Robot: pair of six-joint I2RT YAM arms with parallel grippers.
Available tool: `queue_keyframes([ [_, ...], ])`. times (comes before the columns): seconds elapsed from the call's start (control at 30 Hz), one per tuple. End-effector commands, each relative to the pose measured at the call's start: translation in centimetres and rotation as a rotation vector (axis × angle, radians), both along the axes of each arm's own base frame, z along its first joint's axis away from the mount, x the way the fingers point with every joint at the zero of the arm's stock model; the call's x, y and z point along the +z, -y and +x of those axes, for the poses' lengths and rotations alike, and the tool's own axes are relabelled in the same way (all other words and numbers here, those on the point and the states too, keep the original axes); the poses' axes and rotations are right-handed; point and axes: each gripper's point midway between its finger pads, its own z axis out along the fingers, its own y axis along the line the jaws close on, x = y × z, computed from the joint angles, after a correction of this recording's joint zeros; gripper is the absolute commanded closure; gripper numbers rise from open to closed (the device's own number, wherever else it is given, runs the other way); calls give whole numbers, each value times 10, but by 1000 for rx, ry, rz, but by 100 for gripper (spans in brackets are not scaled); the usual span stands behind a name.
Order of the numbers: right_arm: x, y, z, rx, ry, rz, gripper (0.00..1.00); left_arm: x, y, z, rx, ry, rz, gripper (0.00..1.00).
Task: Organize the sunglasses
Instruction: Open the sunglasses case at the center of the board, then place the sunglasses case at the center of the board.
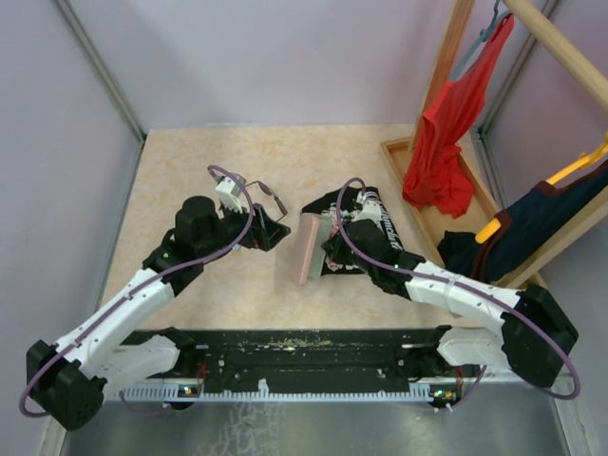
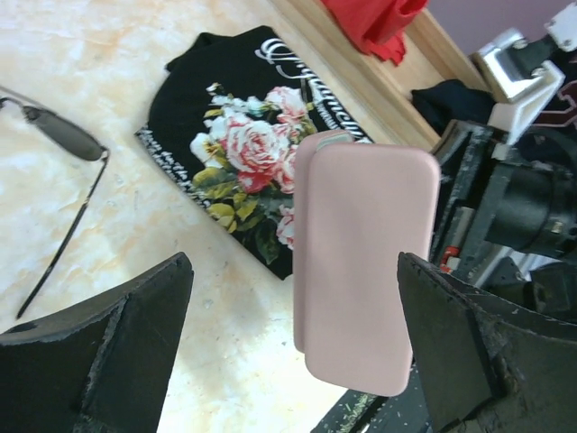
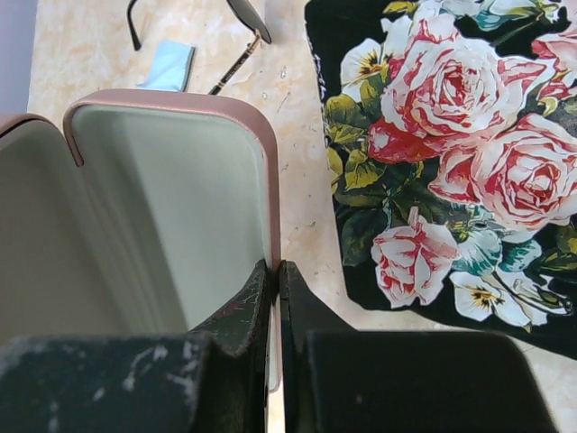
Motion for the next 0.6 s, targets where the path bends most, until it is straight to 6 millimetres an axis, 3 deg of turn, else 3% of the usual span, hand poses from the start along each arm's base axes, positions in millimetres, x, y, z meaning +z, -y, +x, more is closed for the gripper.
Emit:
queue_keyframes([
  [0.0, 37, -13, 16, -34, 43, 76, 100, 9, -22, 9, 115, 17, 63, 2],
  [0.23, 13, -46, 16, 43, -82, 51, 100, 3, -73, 13, 391, -29, 126, 2],
  [0.4, -12, -76, 17, 47, -176, 52, 100, -1, -92, 5, 460, -51, 146, 2],
  [0.57, -36, -92, 18, 23, -240, 66, 100, -11, -97, -5, 466, -77, 151, 2],
])
